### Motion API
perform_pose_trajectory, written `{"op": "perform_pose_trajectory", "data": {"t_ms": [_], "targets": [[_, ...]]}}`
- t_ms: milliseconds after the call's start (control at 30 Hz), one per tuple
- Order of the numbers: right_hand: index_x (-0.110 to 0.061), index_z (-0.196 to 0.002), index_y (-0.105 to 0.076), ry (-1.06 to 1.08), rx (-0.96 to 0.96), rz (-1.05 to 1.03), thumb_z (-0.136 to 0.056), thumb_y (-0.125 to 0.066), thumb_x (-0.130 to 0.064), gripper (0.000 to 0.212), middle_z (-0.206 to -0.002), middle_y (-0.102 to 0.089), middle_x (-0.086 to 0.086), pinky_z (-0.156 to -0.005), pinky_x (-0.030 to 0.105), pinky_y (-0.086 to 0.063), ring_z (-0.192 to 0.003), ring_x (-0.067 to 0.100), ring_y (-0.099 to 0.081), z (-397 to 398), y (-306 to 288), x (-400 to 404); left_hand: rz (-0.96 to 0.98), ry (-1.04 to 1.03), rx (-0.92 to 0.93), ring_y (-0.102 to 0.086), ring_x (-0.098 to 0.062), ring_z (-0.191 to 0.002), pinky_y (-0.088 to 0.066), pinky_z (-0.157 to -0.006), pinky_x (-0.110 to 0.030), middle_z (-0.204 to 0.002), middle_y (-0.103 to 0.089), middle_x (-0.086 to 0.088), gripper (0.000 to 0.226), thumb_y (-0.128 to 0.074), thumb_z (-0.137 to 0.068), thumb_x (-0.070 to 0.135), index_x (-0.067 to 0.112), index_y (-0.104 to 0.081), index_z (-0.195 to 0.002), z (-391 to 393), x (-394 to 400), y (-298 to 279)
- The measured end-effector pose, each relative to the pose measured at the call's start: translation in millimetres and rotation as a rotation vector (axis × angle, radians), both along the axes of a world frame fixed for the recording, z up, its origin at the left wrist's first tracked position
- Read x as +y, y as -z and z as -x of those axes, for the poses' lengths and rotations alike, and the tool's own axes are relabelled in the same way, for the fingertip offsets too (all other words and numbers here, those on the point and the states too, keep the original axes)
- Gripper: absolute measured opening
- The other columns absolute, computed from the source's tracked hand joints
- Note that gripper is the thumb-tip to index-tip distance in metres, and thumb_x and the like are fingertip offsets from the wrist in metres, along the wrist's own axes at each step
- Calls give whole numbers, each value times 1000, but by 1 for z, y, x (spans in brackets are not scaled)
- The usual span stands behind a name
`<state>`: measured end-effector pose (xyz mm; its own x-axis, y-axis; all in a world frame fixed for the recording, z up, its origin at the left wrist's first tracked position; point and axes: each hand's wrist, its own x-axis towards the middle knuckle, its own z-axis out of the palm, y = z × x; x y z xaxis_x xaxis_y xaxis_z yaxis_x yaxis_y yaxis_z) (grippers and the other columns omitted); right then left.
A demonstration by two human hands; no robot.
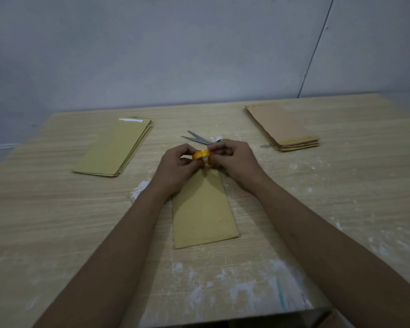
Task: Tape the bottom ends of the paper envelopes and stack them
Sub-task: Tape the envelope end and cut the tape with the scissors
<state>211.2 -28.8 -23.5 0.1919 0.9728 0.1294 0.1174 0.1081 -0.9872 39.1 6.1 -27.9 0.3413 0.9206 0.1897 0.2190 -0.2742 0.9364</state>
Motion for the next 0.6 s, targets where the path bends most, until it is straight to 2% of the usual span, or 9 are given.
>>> {"op": "perform_pose_trajectory", "data": {"t_ms": [67, 133, 233, 400, 533, 600], "targets": [[-23, -87, -76, -30, 16, 14, -70, -74, -11, 21, -92, -75, 13, -89, 52, -57, -91, 31, -72, -1, -2, 0, -1, 3, -18, -72, -31, -81, -54, -76, -45, -92, -74, -16, 13, -77, -83, 15, 10, -67, -90, 0, -1, -1], [-22, -93, -76, -88, 22, 34, -78, -66, -2, 27, -97, -74, 17, -90, 47, -57, -89, 29, -70, -3, -4, 0, -11, 5, -25, -73, -35, -85, -56, -80, -47, -93, -74, -12, 10, -76, -84, 18, 13, -69, -89, 0, 0, -1], [-9, -101, -75, -145, 37, 80, -87, -53, 4, 29, -91, -72, 19, -77, 31, -55, -82, 22, -65, -6, -11, -2, -40, 16, -15, -72, -27, -85, -56, -85, -48, -92, -75, -7, 6, -73, -88, 10, 15, -72, -91, 1, 1, -1], [-9, -94, -71, -196, 18, 111, -95, -51, -2, 22, -78, -67, 13, -66, 20, -53, -75, 17, -63, -5, -17, -4, -61, 28, 6, -66, -14, -78, -56, -78, -39, -89, -73, -9, 6, -72, -88, 7, 7, -74, -94, -1, -4, -5], [-15, -85, -68, -197, -14, 120, -92, -59, -5, 15, -72, -62, 8, -66, 26, -48, -72, 18, -59, -2, -14, -5, -118, 30, 41, -67, -12, -78, -56, -74, -30, -89, -72, -9, 9, -70, -88, 3, 6, -72, -96, 0, -4, -7], [-19, -81, -67, -215, -51, 96, -92, -63, -10, 14, -75, -62, 5, -69, 30, -47, -74, 18, -57, 1, -10, -6, -127, 34, 60, -69, -19, -80, -57, -74, -31, -88, -73, -8, 12, -69, -87, 0, 7, -72, -96, 0, -3, -5]]}}
